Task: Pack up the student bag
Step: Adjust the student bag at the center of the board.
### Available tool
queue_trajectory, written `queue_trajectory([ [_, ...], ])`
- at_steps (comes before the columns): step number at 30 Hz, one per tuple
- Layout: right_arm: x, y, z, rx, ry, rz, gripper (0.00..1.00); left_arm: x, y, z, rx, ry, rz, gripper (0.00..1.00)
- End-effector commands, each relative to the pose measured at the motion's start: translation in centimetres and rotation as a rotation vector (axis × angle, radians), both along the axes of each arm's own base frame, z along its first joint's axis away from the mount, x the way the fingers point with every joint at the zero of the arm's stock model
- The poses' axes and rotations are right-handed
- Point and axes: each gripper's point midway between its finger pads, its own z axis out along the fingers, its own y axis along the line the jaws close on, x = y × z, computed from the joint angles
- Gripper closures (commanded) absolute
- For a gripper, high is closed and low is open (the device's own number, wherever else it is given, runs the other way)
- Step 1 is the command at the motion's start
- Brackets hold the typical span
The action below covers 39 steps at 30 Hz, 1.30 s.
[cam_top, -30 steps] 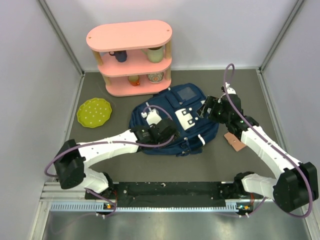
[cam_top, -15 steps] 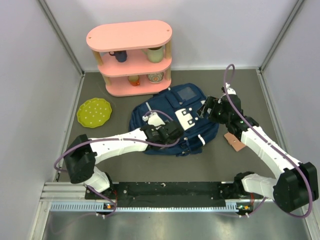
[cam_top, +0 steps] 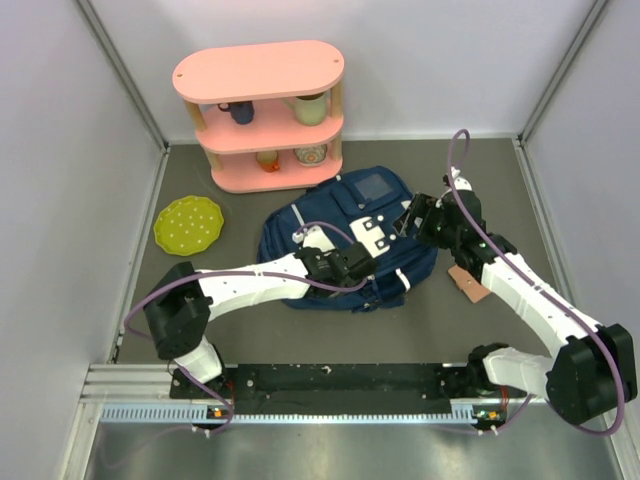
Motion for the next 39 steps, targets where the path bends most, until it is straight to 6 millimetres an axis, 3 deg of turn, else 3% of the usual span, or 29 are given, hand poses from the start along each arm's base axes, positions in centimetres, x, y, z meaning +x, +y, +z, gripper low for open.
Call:
queue_trajectory([
  [1,0.1,0.4,1.0,0.023,-0.039,0.007,0.21,0.4,1.4,0.8,0.014,-0.041,0.051,0.69],
  [3,0.0,0.5,0.8,0.024,-0.032,0.008,0.20,0.1,2.0,0.4,0.024,-0.036,0.058,0.70],
  [4,0.1,0.5,0.9,0.026,-0.034,0.010,0.20,-0.1,2.4,0.1,0.034,-0.029,0.061,0.76],
  [11,-0.2,0.6,0.2,0.028,-0.015,0.013,0.20,-0.4,3.3,0.9,0.049,-0.049,0.033,0.91],
  [13,-0.2,0.6,0.2,0.028,-0.017,0.013,0.20,-0.5,3.1,1.6,0.050,-0.065,0.002,0.87],
  [18,-0.2,0.6,0.0,0.027,-0.012,0.011,0.20,-0.1,2.7,3.9,0.062,-0.139,-0.039,0.57],
  [21,-0.1,0.6,-0.1,0.026,-0.008,0.013,0.21,0.2,2.3,3.7,0.063,-0.139,-0.031,0.39],
  [24,-0.2,0.7,0.0,0.027,-0.009,0.016,0.20,0.4,1.7,2.8,0.080,-0.121,-0.027,0.39],
  [30,-0.3,0.5,-0.2,0.024,-0.007,0.013,0.20,1.4,0.8,1.6,0.117,-0.125,-0.005,0.42],
  [33,-0.4,0.5,-0.2,0.023,-0.006,0.016,0.20,1.7,0.4,1.2,0.129,-0.125,-0.005,0.46],
  [39,-0.5,0.5,-0.5,0.018,-0.001,0.015,0.20,0.7,1.5,-1.3,0.165,-0.072,0.001,0.62],
])
